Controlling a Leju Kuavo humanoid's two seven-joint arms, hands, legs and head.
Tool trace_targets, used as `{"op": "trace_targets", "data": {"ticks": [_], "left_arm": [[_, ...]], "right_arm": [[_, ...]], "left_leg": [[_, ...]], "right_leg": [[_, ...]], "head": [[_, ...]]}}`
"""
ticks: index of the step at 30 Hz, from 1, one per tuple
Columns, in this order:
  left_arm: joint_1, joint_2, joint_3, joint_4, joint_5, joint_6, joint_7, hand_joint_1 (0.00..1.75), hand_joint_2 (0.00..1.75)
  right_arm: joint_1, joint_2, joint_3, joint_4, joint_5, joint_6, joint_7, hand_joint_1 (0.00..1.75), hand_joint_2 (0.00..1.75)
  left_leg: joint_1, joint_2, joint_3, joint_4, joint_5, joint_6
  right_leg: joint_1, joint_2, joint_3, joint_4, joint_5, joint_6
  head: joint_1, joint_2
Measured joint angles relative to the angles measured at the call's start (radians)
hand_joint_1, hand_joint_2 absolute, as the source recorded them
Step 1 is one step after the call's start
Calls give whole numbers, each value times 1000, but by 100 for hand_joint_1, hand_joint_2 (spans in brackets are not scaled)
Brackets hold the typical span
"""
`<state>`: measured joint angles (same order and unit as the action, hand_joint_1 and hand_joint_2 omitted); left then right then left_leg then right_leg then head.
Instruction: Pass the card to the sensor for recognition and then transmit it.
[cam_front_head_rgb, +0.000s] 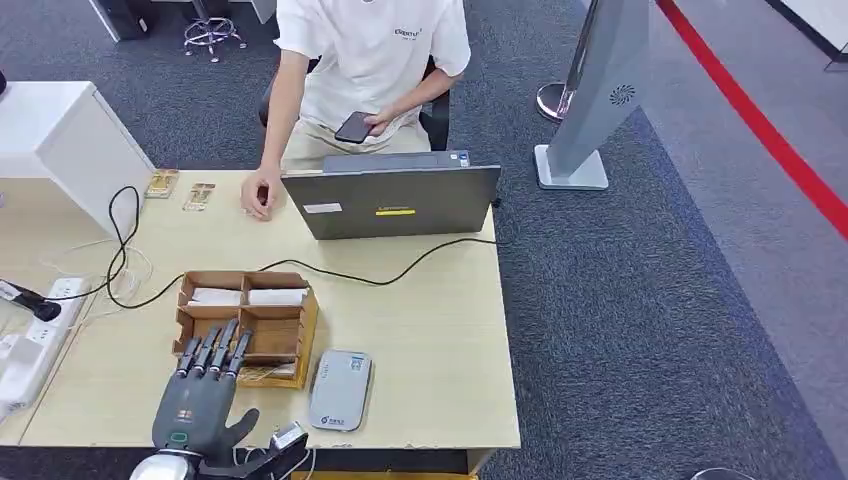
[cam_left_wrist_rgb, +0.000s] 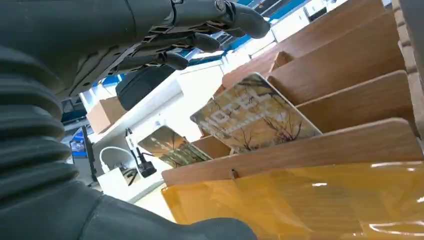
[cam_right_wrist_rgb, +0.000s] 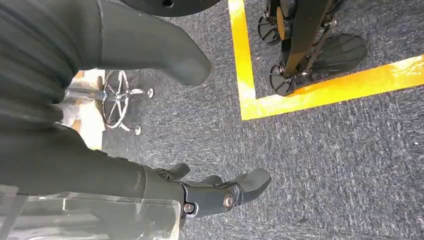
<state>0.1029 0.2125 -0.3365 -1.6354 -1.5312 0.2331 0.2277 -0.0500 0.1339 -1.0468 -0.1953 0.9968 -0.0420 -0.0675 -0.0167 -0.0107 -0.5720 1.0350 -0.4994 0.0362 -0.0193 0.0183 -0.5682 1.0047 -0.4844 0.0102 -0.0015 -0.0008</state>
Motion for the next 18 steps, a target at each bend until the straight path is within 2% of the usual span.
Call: {"op": "trace_targets", "data": {"ticks": [15,18], "left_arm": [[-10,-14,25,50,0,1,0,0,175],[-17,-19,27,58,0,27,-15,0,175]], "right_arm": [[0,0,0,0,19,5,-2,0,175],[0,1,0,0,28,5,-2,0,175]], "left_leg": [[0,0,0,0,0,0],[0,0,0,0,0,0]], "right_leg": [[0,0,0,0,0,0],[0,0,0,0,0,0]], "head": [[0,0],[0,0]]}}
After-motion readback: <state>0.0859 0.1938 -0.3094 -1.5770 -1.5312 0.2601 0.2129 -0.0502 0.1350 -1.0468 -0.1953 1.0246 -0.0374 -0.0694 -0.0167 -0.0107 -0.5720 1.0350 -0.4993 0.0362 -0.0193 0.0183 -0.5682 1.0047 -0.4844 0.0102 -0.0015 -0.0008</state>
